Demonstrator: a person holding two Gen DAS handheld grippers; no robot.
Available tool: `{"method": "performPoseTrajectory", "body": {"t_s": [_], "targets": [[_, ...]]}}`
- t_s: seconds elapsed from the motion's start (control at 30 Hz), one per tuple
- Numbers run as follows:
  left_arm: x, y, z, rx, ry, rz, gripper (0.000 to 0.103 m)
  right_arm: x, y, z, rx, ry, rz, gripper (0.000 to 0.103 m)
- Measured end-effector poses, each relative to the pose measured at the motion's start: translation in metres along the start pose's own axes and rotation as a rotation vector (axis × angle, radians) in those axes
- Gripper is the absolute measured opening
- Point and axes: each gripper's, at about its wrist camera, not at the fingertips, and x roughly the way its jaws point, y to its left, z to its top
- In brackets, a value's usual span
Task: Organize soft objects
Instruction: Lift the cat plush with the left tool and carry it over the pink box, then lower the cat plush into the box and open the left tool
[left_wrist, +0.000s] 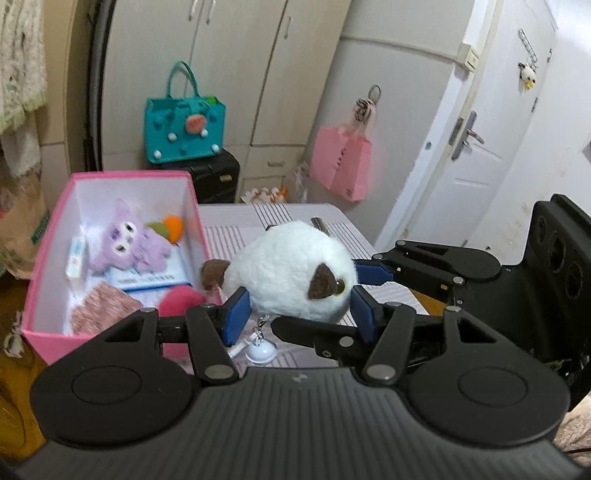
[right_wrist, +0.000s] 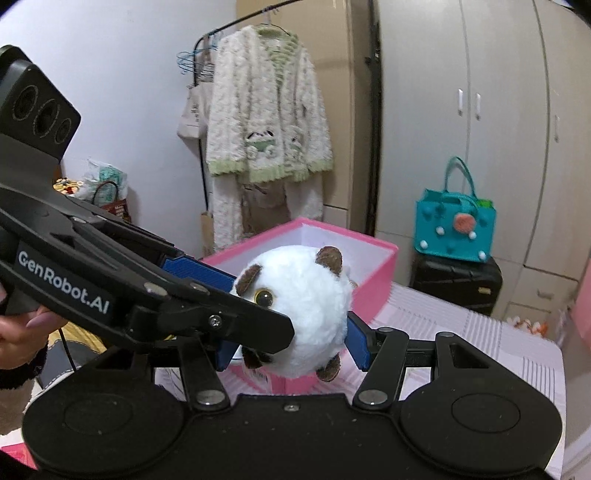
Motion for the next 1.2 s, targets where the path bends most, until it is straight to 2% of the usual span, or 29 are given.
{"method": "performPoseTrajectory", "body": {"t_s": [0.3,0.37,0.47,0.8,1.03,1.2], "targets": [[-0.007,0.036,0.020,-0.019,-0.110,0.076,0.058,0.044,0.003,0.038,-0.023,-0.039,0.031,0.064],[-0.002,0.049,0.020,-0.053,-0.140,0.097,0.058,0.060,-0.005,0.040,-0.009,-0.053,0.066,0.064],[0.012,0.067,0.022,-0.091,-0.155,0.135,0.057,0.092,-0.023,0.042,0.077,-0.021,0.142,0.064],[0.060,0.121,0.025,-0.159,-0.089,0.160,0.057,0.165,-0.042,0.037,0.130,0.124,0.202,0.064],[0.086,0.148,0.016,-0.229,-0.017,0.132,0.057,0.191,-0.037,0.028,0.077,0.205,0.148,0.064],[0.092,0.153,0.014,-0.250,-0.012,0.129,0.057,0.192,-0.035,0.026,0.015,0.213,0.099,0.065]]}}
